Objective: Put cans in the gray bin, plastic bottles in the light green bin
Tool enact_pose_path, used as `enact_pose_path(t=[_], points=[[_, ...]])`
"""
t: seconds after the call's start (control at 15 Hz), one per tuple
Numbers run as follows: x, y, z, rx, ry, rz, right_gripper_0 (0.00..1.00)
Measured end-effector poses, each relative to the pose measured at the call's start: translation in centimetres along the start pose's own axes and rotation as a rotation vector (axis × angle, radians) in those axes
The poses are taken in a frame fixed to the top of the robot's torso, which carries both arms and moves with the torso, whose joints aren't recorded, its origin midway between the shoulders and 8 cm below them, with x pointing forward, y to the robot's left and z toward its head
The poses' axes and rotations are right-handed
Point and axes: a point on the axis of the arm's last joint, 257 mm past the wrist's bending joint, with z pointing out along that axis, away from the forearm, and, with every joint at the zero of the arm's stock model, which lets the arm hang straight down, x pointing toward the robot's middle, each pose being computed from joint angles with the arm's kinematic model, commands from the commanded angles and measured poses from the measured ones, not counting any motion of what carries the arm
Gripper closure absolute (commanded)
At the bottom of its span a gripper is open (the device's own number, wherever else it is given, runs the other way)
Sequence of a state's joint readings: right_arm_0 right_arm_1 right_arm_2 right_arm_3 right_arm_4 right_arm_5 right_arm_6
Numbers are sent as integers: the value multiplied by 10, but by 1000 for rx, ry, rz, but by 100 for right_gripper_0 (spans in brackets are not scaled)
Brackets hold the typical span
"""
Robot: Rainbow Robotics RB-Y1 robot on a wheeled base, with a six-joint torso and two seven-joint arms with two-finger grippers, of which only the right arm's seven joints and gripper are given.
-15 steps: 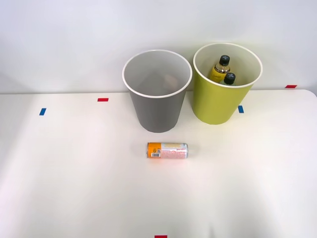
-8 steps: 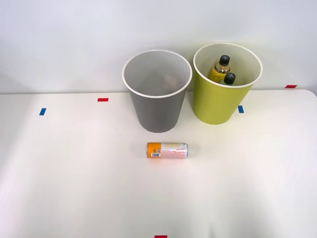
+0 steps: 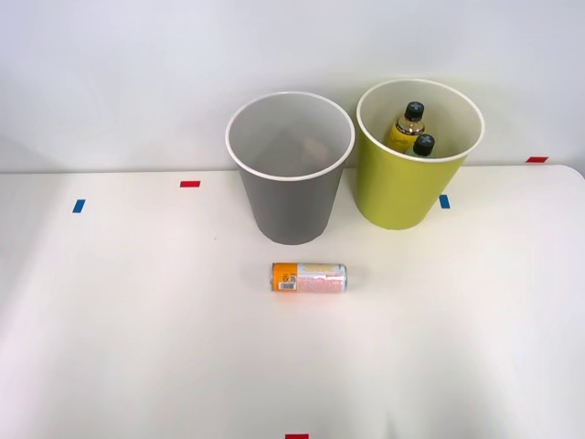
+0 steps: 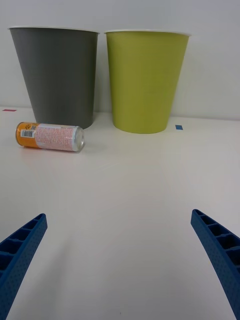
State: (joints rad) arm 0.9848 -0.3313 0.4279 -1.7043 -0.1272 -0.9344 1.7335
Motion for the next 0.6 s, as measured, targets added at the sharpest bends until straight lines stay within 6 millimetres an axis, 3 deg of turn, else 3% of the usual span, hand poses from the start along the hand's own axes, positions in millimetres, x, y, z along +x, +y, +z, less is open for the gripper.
enact_pose_path(t=[0.6], points=[[0, 0, 0, 0, 0, 0, 0]])
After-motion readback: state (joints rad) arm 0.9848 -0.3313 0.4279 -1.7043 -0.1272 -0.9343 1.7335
